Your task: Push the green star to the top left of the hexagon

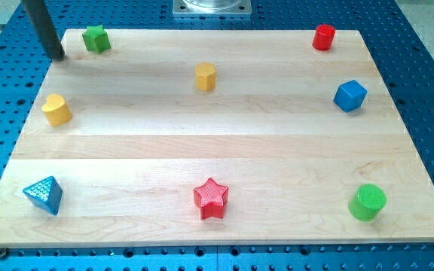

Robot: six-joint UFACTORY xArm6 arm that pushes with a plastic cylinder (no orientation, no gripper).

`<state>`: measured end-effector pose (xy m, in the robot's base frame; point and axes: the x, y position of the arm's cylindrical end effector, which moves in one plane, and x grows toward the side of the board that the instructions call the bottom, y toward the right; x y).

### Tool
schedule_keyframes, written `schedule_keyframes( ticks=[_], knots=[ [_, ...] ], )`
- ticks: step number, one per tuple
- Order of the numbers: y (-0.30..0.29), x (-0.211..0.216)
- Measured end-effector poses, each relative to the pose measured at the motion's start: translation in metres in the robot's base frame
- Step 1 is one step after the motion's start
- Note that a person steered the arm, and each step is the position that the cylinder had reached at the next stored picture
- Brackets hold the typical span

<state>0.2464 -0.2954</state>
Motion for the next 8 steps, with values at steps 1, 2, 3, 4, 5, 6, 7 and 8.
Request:
schedule_keyframes(
  ticks=[1, 2, 3, 4, 5, 6, 7, 8],
  knots=[
    [0.006, -0.018],
    [0.042, -0.019],
    [0.081, -0.019],
    [0.113, -0.023],
    [0.136, -0.034],
    [0.166, -0.034],
    [0.198, -0.029],
    [0.237, -0.02]
  ],
)
